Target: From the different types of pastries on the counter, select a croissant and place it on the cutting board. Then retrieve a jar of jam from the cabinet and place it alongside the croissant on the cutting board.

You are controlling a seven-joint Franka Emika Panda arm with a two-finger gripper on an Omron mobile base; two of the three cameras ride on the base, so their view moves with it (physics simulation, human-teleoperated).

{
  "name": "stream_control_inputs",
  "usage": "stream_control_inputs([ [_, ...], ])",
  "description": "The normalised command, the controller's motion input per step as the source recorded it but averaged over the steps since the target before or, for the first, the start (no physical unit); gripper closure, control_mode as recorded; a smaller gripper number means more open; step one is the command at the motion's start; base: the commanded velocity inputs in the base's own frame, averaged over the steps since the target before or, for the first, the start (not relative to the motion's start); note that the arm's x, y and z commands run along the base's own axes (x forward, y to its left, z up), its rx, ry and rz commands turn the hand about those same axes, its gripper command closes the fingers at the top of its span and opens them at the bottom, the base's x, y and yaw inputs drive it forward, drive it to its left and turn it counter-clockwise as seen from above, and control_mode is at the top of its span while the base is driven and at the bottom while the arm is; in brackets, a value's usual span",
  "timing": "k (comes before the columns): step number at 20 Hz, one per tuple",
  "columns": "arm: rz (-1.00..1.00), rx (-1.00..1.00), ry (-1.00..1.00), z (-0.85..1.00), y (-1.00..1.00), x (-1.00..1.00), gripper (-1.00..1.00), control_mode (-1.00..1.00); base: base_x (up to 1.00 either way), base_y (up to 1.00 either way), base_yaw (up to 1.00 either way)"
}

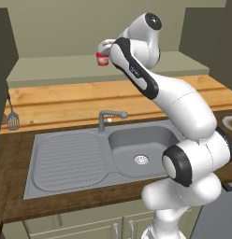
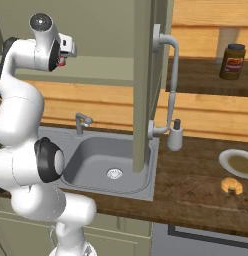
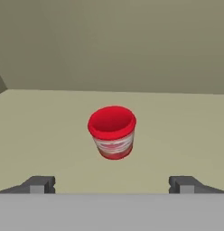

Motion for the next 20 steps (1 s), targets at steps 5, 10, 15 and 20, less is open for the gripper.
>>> stream_control_inputs([
  [5,0.00,0.00,0.00,0.00,0.22,0.06,-1.00,-1.00,0.00,0.00,0.00],
  [10,0.00,-0.01,-0.02,-0.07,0.15,0.02,-1.00,-1.00,0.00,0.00,0.00],
  [15,0.00,0.00,-0.13,-0.08,0.00,0.06,-1.00,-1.00,0.00,0.00,0.00],
  [20,0.00,-0.01,-0.14,-0.21,0.00,0.01,-1.00,-1.00,0.00,0.00,0.00],
])
